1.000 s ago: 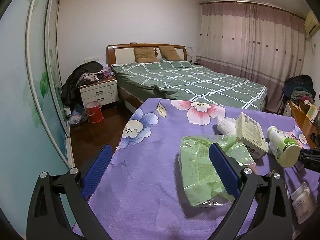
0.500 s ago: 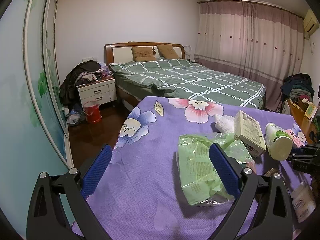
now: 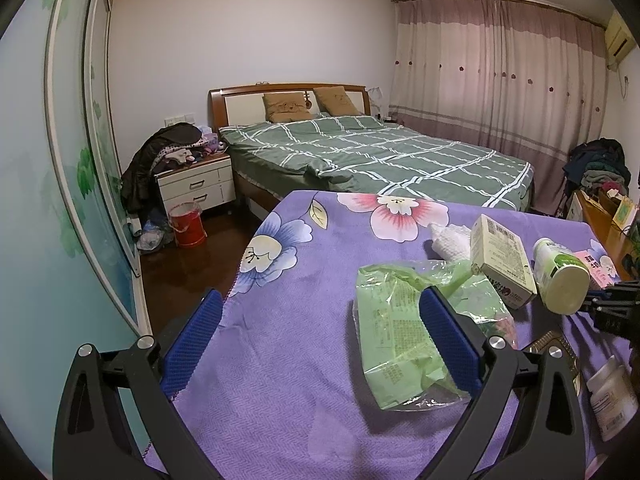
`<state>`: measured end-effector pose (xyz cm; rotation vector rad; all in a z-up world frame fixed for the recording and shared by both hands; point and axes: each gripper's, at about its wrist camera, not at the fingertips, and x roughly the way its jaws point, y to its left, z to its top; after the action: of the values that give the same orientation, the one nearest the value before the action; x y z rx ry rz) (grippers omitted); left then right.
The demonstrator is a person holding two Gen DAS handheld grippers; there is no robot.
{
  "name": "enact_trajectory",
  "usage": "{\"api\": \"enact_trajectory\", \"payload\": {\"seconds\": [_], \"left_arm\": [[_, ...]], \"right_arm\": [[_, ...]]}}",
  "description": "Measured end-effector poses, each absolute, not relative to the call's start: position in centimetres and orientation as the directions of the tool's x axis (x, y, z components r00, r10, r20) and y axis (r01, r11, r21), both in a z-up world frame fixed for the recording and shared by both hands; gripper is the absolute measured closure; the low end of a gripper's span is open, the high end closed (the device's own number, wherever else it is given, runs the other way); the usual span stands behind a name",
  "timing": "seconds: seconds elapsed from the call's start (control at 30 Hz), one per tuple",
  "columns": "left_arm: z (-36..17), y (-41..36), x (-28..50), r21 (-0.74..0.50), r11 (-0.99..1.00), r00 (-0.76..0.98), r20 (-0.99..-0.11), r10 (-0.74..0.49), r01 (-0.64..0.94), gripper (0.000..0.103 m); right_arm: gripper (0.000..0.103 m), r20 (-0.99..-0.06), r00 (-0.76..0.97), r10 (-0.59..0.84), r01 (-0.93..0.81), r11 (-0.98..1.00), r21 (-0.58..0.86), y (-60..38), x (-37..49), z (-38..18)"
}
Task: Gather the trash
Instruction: 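Move the right gripper over the table toward the white blue-capped tube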
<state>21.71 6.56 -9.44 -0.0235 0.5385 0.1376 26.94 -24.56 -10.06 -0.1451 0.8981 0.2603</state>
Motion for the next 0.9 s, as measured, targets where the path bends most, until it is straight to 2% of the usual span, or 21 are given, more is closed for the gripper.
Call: {"api": "enact_trajectory", "payload": {"seconds": [0.27, 0.3, 0.37, 0.43, 0.67, 0.77, 0.8, 0.87, 0.9], "left_arm": [[-9.6, 6.3, 21.9, 0.028, 0.991, 0.848, -0.515, 0.125, -0.129, 0.006], [-9.6, 6.3, 21.9, 0.027, 0.991, 0.848, -0.516, 0.125, -0.13, 0.006], [-9.5, 6.5, 21.9, 0.024, 0.991, 0.848, -0.514, 0.126, -0.132, 0.006], [-9.5, 6.6, 21.9, 0.019, 0.991, 0.848, -0.515, 0.125, -0.134, 0.006], [-9.5, 6.6, 21.9, 0.02, 0.991, 0.848, -0.515, 0.125, -0.134, 0.006], [-9.5, 6.6, 21.9, 0.018, 0.991, 0.848, -0.515, 0.125, -0.135, 0.006], [-9.5, 6.7, 21.9, 0.018, 0.991, 0.847, -0.516, 0.125, -0.135, 0.006], [-9.5, 6.6, 21.9, 0.022, 0.991, 0.848, -0.514, 0.128, -0.136, 0.006], [-9.4, 6.7, 21.8, 0.02, 0.991, 0.849, -0.513, 0.127, -0.135, 0.006]], "right_arm": [[0.085, -0.798, 0.586, 0.142, -0.325, 0.943, -0.071, -23.5, 27.2, -10.5], [0.086, -0.8, 0.582, 0.148, -0.331, 0.941, -0.066, -23.5, 27.1, -10.5], [0.099, -0.803, 0.569, 0.175, -0.34, 0.94, -0.036, -23.6, 26.9, -10.4], [0.103, -0.806, 0.554, 0.21, -0.352, 0.936, 0.001, -23.8, 26.5, -10.3], [0.103, -0.783, 0.549, 0.293, -0.371, 0.925, 0.086, -25.0, 25.2, -8.9], [0.103, -0.765, 0.573, 0.294, -0.382, 0.922, 0.068, -25.2, 25.0, -8.3], [0.101, -0.761, 0.578, 0.296, -0.376, 0.924, 0.073, -25.3, 25.2, -8.1], [0.086, -0.757, 0.588, 0.284, -0.365, 0.929, 0.064, -25.6, 25.7, -7.9], [0.07, -0.752, 0.605, 0.261, -0.353, 0.935, 0.04, -25.7, 25.8, -7.7]]}}
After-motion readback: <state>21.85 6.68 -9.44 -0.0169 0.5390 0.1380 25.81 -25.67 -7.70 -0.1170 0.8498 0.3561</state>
